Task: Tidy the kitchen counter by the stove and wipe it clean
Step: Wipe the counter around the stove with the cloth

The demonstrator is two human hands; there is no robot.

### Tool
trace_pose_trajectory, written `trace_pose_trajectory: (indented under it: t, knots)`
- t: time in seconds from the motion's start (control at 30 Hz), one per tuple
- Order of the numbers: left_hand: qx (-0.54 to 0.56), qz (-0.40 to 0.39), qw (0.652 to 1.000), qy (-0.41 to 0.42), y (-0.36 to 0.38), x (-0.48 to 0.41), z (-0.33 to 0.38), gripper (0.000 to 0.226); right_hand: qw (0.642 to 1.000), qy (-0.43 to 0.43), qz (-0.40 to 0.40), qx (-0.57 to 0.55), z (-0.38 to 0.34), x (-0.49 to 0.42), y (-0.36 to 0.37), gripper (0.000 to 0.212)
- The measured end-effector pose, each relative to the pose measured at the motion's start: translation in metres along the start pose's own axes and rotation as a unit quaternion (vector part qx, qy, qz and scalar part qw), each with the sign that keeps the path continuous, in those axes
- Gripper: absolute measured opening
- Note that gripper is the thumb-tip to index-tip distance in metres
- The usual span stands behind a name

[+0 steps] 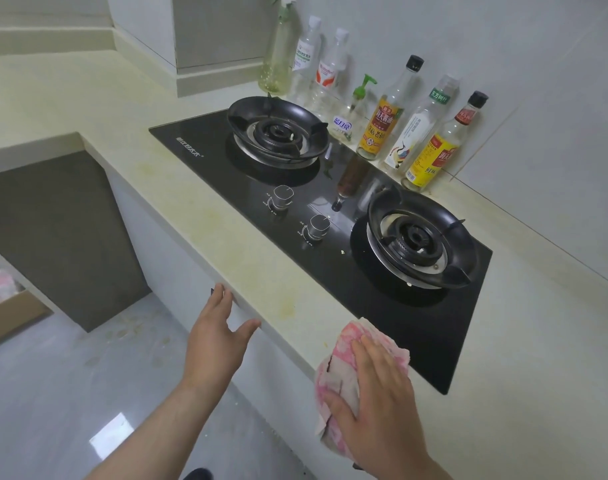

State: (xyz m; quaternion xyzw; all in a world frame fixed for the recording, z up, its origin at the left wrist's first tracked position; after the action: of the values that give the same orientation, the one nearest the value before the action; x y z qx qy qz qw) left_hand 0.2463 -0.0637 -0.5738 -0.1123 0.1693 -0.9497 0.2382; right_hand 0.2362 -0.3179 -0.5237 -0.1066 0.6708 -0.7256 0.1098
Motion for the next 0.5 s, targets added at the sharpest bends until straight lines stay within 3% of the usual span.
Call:
trace_pose_trajectory:
  t: [0.17,0.5]
  knots:
    - [0.012,0.007,1.000,0.002,-0.005,0.000,0.001,0.077,1.000,0.005,-0.021,0.002,-0.027,-0.024,-0.003,0.084]
    - [-0.009,-0.016,0.998,0.060,-0.019,-0.010,-0.009,0.051,0.995,-0.061,-0.034,-0.071,-0.100,-0.099,-0.015,0.084]
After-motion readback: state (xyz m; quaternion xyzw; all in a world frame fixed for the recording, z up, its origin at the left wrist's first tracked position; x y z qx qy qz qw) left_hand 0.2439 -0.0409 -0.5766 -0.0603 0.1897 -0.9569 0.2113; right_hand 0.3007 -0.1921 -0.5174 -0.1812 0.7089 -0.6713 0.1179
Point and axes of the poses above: each hand's wrist, its own x-axis away from the middle knuckle, its own y-axis out of the palm, z = x × y, the point moved 6 cm from there along -x, towards the middle knuckle, and after that the axes turned 11 degrees about x, right-handed, at the moved point
